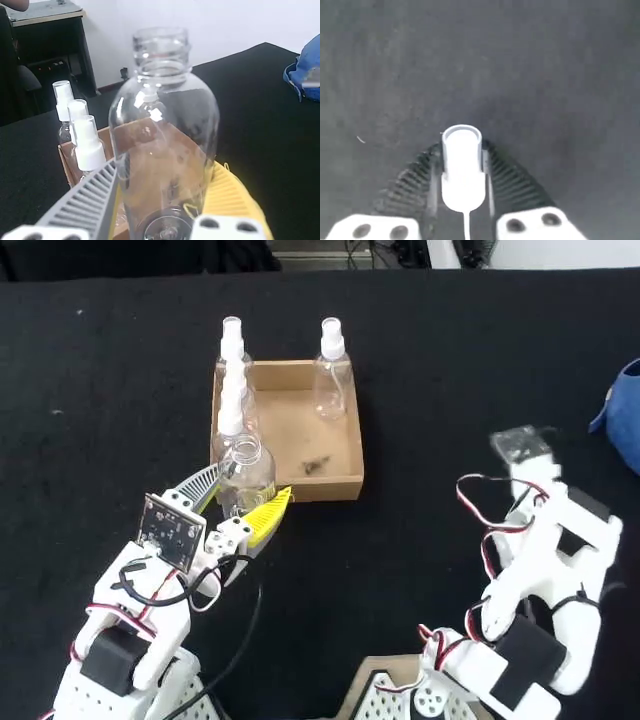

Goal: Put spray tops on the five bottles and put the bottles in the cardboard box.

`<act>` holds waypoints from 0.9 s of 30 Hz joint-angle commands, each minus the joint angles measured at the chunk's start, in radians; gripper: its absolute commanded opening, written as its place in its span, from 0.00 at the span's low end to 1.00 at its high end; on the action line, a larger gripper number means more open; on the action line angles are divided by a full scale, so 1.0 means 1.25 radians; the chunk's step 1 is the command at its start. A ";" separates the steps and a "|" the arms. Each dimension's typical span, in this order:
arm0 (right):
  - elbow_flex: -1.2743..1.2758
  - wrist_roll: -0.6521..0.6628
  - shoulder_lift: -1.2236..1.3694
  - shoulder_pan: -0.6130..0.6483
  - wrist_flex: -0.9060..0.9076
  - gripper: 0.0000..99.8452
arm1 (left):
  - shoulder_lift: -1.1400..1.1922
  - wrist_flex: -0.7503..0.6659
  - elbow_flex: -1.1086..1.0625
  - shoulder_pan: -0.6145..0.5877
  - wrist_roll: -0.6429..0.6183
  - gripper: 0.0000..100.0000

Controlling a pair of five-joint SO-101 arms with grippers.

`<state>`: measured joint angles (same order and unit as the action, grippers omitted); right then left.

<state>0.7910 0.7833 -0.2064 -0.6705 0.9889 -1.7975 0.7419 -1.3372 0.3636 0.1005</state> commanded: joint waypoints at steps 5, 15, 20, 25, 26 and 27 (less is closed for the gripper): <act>-0.036 -0.036 0.001 -0.017 0.023 0.24 | -0.012 -0.016 0.013 0.006 -0.006 0.03; -0.107 0.079 0.094 -0.028 0.114 0.21 | -0.012 -0.016 0.010 0.003 -0.006 0.03; -0.112 0.144 0.172 -0.074 0.009 0.21 | -0.012 -0.016 0.009 0.006 -0.006 0.03; -0.121 0.160 0.211 -0.080 0.004 0.15 | -0.012 -0.016 0.009 0.006 -0.006 0.03; -0.131 0.158 0.207 -0.080 0.009 0.10 | -0.012 -0.016 0.009 0.006 -0.006 0.03; -0.143 0.158 0.197 -0.080 0.011 0.04 | -0.012 -0.016 0.009 0.006 -0.006 0.03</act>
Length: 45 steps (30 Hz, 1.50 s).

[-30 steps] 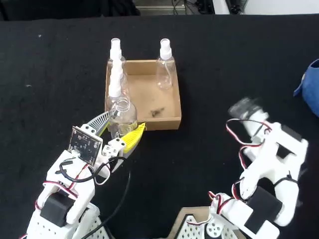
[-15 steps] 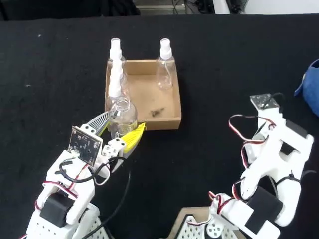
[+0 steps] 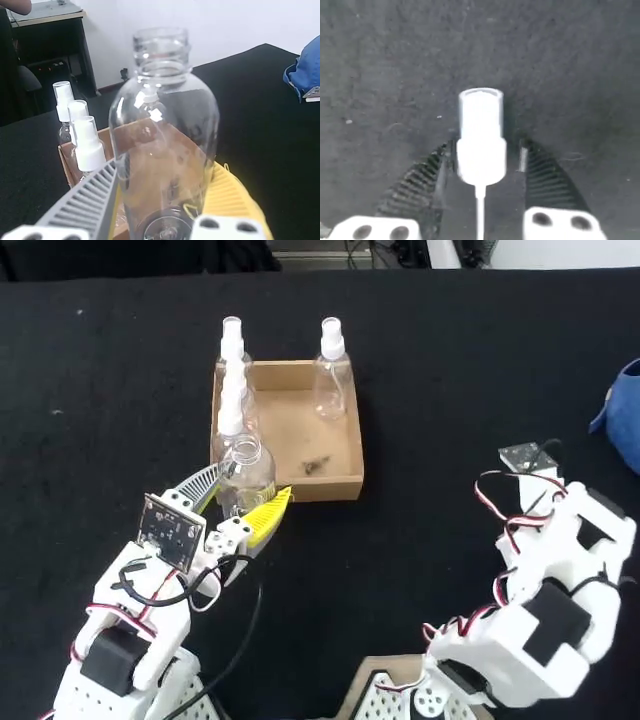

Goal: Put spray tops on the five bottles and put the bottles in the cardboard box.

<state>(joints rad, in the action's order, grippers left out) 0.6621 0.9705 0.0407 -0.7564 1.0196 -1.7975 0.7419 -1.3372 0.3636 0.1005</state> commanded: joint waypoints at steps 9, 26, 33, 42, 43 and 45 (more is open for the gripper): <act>-0.159 -0.113 -0.273 0.034 0.196 0.01 | -0.012 -0.017 0.008 0.007 -0.006 0.03; -0.719 -0.799 -0.646 0.603 0.314 0.01 | -0.014 -0.215 -0.102 0.126 0.000 0.03; -0.746 -0.883 -0.646 0.891 0.108 0.01 | -0.014 -0.428 -0.242 0.125 0.000 0.03; -0.746 -0.878 -0.647 1.063 0.014 0.01 | -0.007 -0.465 -0.290 0.125 0.000 0.03; -0.746 -0.862 -0.647 1.064 0.011 0.01 | -0.007 -0.465 -0.290 0.125 0.000 0.03; -0.744 -0.826 -0.645 1.065 0.014 0.01 | -0.006 -0.465 -0.290 0.125 0.000 0.03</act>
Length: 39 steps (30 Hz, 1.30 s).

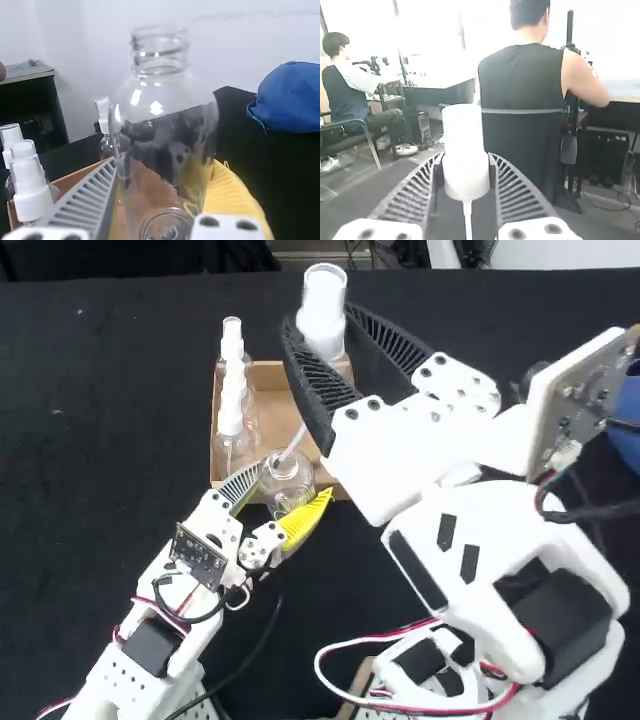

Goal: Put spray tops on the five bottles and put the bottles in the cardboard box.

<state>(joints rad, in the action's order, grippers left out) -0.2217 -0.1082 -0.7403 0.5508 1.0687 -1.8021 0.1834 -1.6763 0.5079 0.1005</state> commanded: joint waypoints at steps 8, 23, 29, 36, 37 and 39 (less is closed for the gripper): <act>0.096 0.058 -0.026 0.020 -0.029 0.01 | -0.002 -0.018 -0.019 0.009 0.000 0.03; 0.236 0.058 -0.073 0.022 0.015 0.01 | -0.010 0.120 -0.014 0.013 -0.002 0.03; 0.417 0.071 -0.201 0.102 -0.018 0.01 | -0.010 0.117 -0.014 0.010 -0.002 0.03; 0.611 0.098 -0.268 0.113 -0.099 0.05 | -0.010 0.117 -0.015 0.010 -0.001 0.03; 0.619 0.096 -0.265 0.112 -0.099 0.08 | -0.010 0.117 -0.015 0.010 -0.001 0.03; 0.625 0.095 -0.263 0.114 -0.099 0.13 | -0.010 0.117 -0.015 0.010 -0.001 0.03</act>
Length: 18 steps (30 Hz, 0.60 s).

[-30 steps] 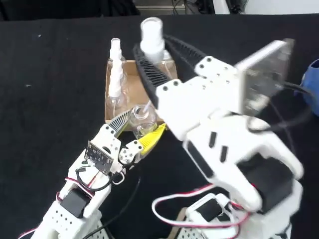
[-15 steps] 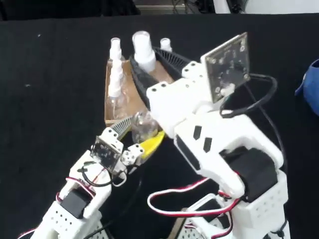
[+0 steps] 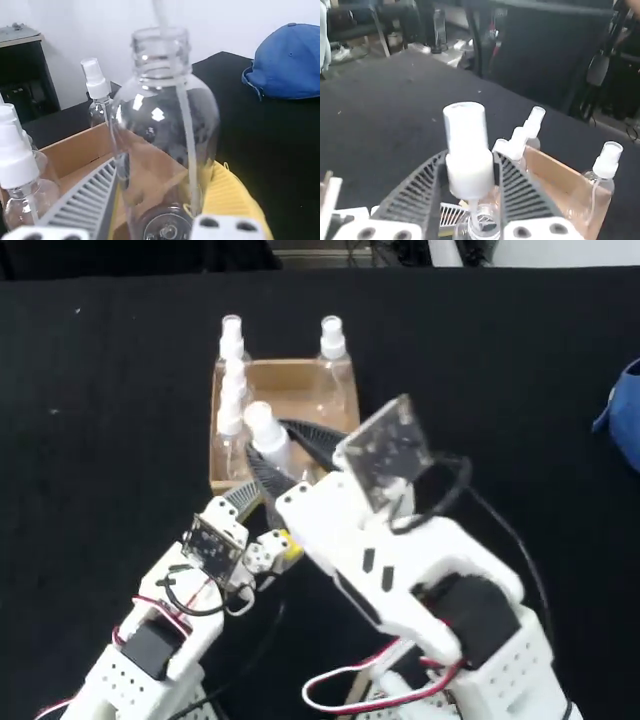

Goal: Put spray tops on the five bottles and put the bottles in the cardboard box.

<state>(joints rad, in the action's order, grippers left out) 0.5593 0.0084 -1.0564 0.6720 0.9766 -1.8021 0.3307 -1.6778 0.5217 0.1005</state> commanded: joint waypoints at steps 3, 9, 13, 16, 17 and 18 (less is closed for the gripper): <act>-0.014 0.001 -0.010 0.021 -0.023 0.15 | -0.010 -0.001 -0.014 -0.001 -0.001 0.03; -0.104 0.005 -0.010 0.020 0.096 0.16 | -0.010 -0.001 -0.014 -0.002 -0.001 0.03; -0.172 0.009 -0.010 0.015 0.209 0.16 | -0.010 -0.001 -0.014 -0.002 -0.001 0.03; -0.195 0.010 -0.010 0.015 0.312 0.16 | -0.010 -0.001 -0.015 -0.002 -0.001 0.03; -0.193 0.010 -0.010 0.015 0.330 0.16 | -0.010 -0.001 -0.015 -0.002 -0.001 0.03; -0.190 0.010 -0.010 0.015 0.344 0.16 | -0.010 -0.001 -0.017 -0.002 -0.001 0.03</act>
<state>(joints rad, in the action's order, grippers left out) 0.3751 0.0084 -1.0595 0.6736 1.3418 -1.8021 0.3307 -1.6778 0.5155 0.1005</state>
